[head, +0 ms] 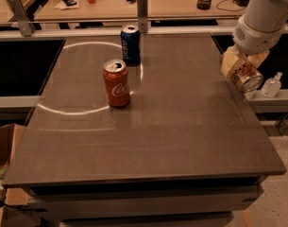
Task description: Place orange can upright
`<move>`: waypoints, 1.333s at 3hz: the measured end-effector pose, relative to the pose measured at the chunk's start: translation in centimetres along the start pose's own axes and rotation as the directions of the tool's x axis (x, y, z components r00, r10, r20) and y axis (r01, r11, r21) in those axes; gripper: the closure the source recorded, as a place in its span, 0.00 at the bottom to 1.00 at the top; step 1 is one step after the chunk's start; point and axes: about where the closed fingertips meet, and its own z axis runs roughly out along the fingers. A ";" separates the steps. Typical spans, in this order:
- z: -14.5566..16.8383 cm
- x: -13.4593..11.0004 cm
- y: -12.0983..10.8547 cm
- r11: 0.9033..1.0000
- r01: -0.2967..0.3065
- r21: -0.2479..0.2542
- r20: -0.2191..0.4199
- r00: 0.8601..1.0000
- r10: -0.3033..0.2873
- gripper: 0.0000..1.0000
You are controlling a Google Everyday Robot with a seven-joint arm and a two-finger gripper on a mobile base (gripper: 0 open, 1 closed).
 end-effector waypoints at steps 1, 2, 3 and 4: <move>-3.9 0.9 1.5 0.983 0.115 -0.143 0.120 0.988 -0.098 1.00; -6.6 1.4 1.7 0.933 0.239 -0.270 0.258 0.951 -0.169 1.00; -8.0 2.0 2.1 0.841 0.382 -0.382 0.404 0.888 -0.220 1.00; -9.5 2.4 3.3 0.716 0.524 -0.461 0.555 0.800 -0.228 1.00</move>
Offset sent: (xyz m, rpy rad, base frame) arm -0.0692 0.0460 0.1147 0.6425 -0.2391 0.5618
